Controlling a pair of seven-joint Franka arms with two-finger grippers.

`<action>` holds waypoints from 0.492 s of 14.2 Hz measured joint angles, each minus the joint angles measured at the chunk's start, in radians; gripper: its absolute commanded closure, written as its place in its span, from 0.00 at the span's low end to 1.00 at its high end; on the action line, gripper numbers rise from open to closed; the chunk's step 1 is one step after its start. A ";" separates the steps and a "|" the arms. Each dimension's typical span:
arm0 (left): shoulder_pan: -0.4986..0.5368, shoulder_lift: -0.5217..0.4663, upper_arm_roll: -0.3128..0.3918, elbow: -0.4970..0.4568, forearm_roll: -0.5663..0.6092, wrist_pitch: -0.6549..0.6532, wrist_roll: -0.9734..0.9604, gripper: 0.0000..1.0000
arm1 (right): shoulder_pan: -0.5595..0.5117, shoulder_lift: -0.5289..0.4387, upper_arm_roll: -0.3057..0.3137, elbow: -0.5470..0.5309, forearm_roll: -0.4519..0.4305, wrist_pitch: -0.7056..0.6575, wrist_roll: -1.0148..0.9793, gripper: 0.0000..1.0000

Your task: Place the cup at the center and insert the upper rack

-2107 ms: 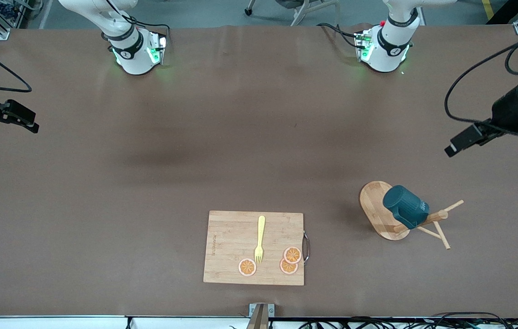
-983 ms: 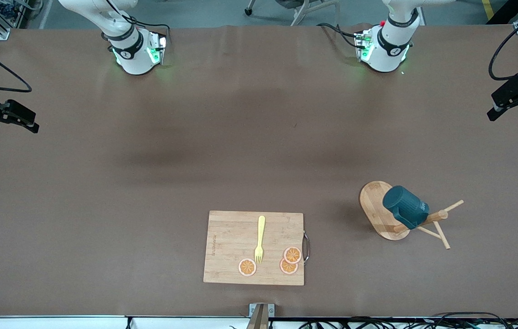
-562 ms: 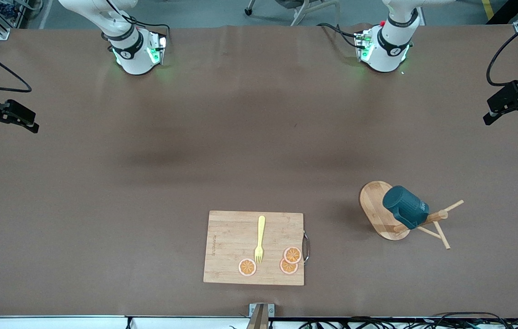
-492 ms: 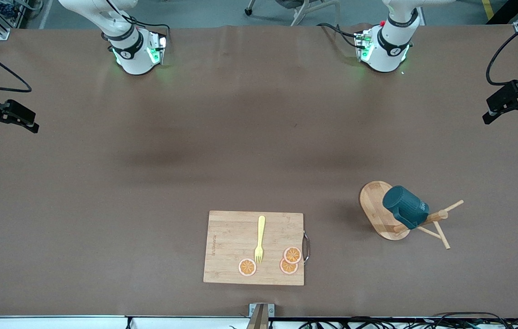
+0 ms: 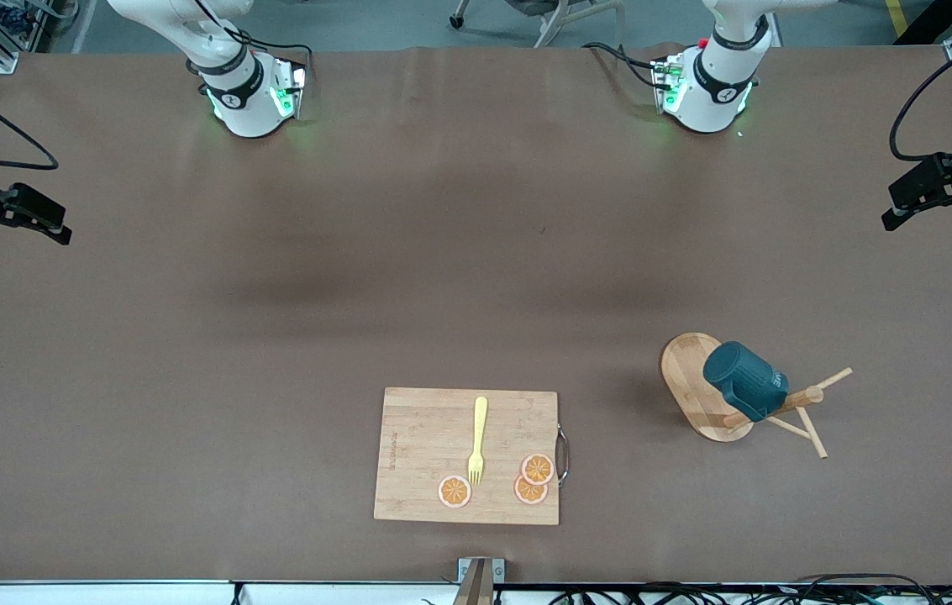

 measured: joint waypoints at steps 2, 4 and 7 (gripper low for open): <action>0.000 0.000 0.000 0.014 0.000 0.000 0.000 0.00 | 0.000 0.000 0.000 0.000 0.000 0.000 0.000 0.00; 0.000 0.001 0.000 0.034 0.000 0.000 0.000 0.00 | 0.000 0.000 0.000 0.000 0.000 0.000 0.000 0.00; 0.000 0.003 0.000 0.046 0.001 -0.001 0.001 0.00 | 0.000 0.000 0.000 0.000 0.000 0.000 0.000 0.00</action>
